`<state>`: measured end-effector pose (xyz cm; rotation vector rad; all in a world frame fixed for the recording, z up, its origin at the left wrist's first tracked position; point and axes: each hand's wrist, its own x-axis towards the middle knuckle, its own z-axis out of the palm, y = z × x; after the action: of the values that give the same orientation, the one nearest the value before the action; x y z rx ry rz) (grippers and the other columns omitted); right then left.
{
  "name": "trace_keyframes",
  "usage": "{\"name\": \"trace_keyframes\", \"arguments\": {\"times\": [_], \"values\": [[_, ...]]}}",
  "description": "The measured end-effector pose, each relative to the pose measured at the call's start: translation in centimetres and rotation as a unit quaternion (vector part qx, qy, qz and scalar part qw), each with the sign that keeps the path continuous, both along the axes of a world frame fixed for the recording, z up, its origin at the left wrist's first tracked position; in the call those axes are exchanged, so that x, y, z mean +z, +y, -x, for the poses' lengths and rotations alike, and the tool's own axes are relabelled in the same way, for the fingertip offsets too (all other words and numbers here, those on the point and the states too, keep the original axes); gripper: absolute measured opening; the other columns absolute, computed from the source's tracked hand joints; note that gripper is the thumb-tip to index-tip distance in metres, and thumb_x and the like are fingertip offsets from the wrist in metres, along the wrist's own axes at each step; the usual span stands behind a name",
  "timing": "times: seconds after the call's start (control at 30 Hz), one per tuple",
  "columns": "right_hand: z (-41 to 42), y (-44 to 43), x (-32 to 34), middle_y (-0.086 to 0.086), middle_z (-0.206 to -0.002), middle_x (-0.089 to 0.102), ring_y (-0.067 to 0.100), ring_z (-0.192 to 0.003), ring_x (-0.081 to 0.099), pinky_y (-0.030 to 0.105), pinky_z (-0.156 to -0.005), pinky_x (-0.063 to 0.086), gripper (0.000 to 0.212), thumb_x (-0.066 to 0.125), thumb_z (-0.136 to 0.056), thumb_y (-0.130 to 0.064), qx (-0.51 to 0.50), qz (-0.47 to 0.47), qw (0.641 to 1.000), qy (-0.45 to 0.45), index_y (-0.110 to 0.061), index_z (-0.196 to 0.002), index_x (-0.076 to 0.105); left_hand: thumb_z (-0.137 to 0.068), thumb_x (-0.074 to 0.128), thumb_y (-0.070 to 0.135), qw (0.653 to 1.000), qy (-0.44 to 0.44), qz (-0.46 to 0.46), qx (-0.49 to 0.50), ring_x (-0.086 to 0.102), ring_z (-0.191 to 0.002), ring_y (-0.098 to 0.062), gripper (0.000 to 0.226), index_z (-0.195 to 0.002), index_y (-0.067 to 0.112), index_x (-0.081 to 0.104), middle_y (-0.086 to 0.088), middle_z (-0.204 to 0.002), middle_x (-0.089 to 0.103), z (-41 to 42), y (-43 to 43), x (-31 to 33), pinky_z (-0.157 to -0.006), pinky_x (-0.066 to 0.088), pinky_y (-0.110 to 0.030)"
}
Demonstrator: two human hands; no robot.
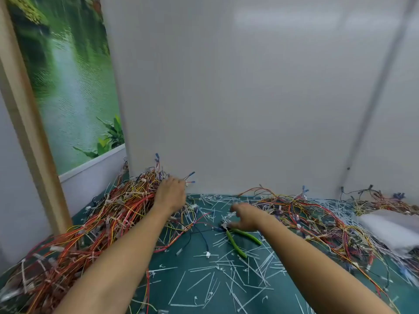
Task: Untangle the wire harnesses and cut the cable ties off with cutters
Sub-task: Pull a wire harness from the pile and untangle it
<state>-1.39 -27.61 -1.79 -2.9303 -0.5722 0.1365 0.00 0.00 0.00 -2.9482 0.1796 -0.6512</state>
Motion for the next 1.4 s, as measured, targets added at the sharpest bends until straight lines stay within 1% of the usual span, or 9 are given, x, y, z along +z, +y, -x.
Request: {"name": "trace_keyframes", "arguments": {"times": [0.23,0.37,0.43,0.53,0.73,0.93,1.07,1.17,1.4], "values": [[0.6,0.5,-3.4,0.012,-0.140,0.056,0.028,-0.122,0.057,0.042,-0.104,0.050,0.063,0.067,-0.091,-0.053,-0.055,0.032,0.996,0.064,-0.015,-0.140,0.052,-0.090,0.061,0.036,0.985,0.035,0.121,0.116,0.051,-0.117,-0.033,0.033,-0.108,0.011,0.070,-0.015,-0.117,0.065,-0.7,2.8,3.0,-0.099,0.048,-0.043],[0.4,1.2,-3.5,0.009,-0.131,0.061,0.026,-0.114,0.060,0.043,-0.099,0.053,0.056,0.068,-0.091,-0.050,-0.064,0.054,0.995,0.047,-0.014,-0.133,0.056,-0.087,0.068,0.034,0.975,0.135,0.098,0.145,0.033,-0.139,-0.035,0.039,-0.123,0.019,0.064,-0.017,-0.143,0.048,-0.8,3.5,3.0,-0.114,0.032,-0.049],[0.2,1.1,-3.5,0.009,-0.130,0.061,0.028,-0.115,0.059,0.045,-0.100,0.052,0.055,0.068,-0.091,-0.051,-0.070,0.076,0.994,0.038,-0.014,-0.130,0.056,-0.082,0.070,0.023,0.983,0.101,0.082,0.130,0.027,-0.136,-0.035,0.039,-0.121,0.023,0.062,-0.014,-0.140,0.040,-1.0,3.8,2.3,-0.114,0.030,-0.049],[-0.2,0.3,-3.4,0.010,-0.130,0.059,0.029,-0.116,0.057,0.048,-0.101,0.051,0.052,0.066,-0.092,-0.051,-0.091,0.089,0.991,0.034,-0.014,-0.127,0.055,-0.081,0.074,0.023,0.988,0.042,0.071,0.134,0.031,-0.132,-0.034,0.034,-0.113,0.024,0.063,-0.013,-0.135,0.044,-0.8,4.3,1.6,-0.112,0.036,-0.049],[-0.2,0.0,-2.9,0.013,-0.131,0.057,0.033,-0.122,0.053,0.053,-0.102,0.048,0.041,0.062,-0.096,-0.041,-0.119,0.115,0.986,0.033,-0.012,-0.124,0.056,-0.090,0.071,0.030,0.985,0.090,0.023,0.145,0.059,-0.114,-0.026,0.031,-0.119,0.021,0.063,-0.004,-0.117,0.067,-0.2,4.4,1.5,-0.096,0.049,-0.045],[-0.1,3.2,0.0,0.017,-0.141,0.058,0.033,-0.126,0.057,0.045,-0.109,0.047,0.051,0.060,-0.099,-0.035,-0.068,-0.010,0.997,0.031,-0.004,-0.138,0.056,-0.095,0.066,0.032,0.990,0.093,0.082,0.063,0.053,-0.123,-0.027,0.036,-0.126,0.019,0.052,-0.004,-0.126,0.063,0.6,2.6,2.0,-0.109,0.034,-0.049],[0.5,5.7,3.2,0.013,-0.139,0.061,0.022,-0.119,0.060,0.035,-0.106,0.046,0.051,0.067,-0.097,-0.031,0.017,-0.133,0.991,-0.008,-0.009,-0.142,0.054,-0.100,0.059,0.025,0.979,-0.019,0.198,-0.047,0.061,-0.106,-0.025,0.019,-0.118,0.019,0.059,-0.002,-0.118,0.062,2.1,0.2,4.9,-0.092,0.051,-0.044],[1.0,7.1,4.8,0.008,-0.135,0.063,0.019,-0.112,0.060,0.033,-0.101,0.046,0.051,0.067,-0.097,-0.033,0.054,-0.146,0.988,-0.023,-0.013,-0.142,0.053,-0.097,0.062,0.029,0.977,-0.053,0.206,-0.023,0.065,-0.092,-0.025,0.007,-0.099,0.023,0.065,-0.001,-0.106,0.065,2.7,-0.6,7.8,-0.080,0.053,-0.040],[2.3,9.8,4.8,0.012,-0.141,0.061,0.030,-0.127,0.058,0.041,-0.111,0.044,0.056,0.061,-0.100,-0.030,0.079,-0.094,0.992,0.008,-0.011,-0.150,0.044,-0.086,0.069,0.013,0.960,0.205,0.057,0.180,0.062,-0.110,-0.032,0.045,-0.129,0.012,0.056,-0.011,-0.125,0.062,3.0,0.9,6.2,-0.082,0.050,-0.043]]}}
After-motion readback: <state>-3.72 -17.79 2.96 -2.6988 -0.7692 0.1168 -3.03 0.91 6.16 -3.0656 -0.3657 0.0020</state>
